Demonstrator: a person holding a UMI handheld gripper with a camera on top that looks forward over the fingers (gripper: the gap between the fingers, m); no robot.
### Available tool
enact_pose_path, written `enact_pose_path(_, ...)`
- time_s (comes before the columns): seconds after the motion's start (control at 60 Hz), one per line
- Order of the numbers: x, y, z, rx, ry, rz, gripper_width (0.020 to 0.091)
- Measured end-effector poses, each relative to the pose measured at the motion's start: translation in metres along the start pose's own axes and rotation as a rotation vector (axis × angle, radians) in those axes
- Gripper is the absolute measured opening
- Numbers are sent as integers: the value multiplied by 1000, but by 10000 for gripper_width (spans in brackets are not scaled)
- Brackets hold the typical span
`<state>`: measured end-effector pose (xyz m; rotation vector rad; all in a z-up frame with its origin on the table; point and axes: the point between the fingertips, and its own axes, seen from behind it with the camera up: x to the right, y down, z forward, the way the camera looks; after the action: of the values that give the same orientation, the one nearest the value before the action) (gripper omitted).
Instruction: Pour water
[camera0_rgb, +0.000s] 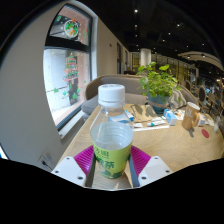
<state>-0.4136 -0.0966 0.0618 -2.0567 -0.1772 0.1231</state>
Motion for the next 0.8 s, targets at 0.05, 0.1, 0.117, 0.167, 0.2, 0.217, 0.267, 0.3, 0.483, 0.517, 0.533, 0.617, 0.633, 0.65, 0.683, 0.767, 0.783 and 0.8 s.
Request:
enact_pose_path(0.05, -1, 0, -1, 5, -2, 0, 519)
enact_pose_path(0.1, 0, -1, -2, 9, -5, 4, 490)
enact_pose_path(0.117, 0, -1, -3, 11, -6, 4, 476)
enact_pose_path(0.167, 1, -1, -5, 16, -5, 3, 452)
enact_pose_path(0.2, 2, -2, -6, 14, -6, 4, 427)
enact_pose_path(0.217, 3, -3, -5, 15, -9, 10, 425)
enact_pose_path(0.267, 2, -4, -7, 12, -24, 20, 406)
enact_pose_path(0.3, 2, -8, -9, 9, -31, 28, 406)
enact_pose_path(0.483, 11, -72, -28, 81, -98, 127, 387)
enact_pose_path(0.517, 15, -90, -32, 97, -123, 167, 387)
enact_pose_path(0.533, 18, -99, -34, 107, -135, 191, 386)
enact_pose_path(0.617, 36, -152, -45, 158, -205, 337, 385)
enact_pose_path(0.633, 42, -162, -45, 169, -218, 366, 385)
enact_pose_path(0.65, 48, -173, -46, 180, -230, 397, 385)
enact_pose_path(0.683, 61, -193, -46, 198, -259, 465, 385)
enact_pose_path(0.767, 91, -236, -41, 223, -341, 653, 385)
enact_pose_path(0.783, 99, -244, -39, 228, -358, 693, 386)
enact_pose_path(0.8, 107, -251, -36, 231, -377, 733, 384)
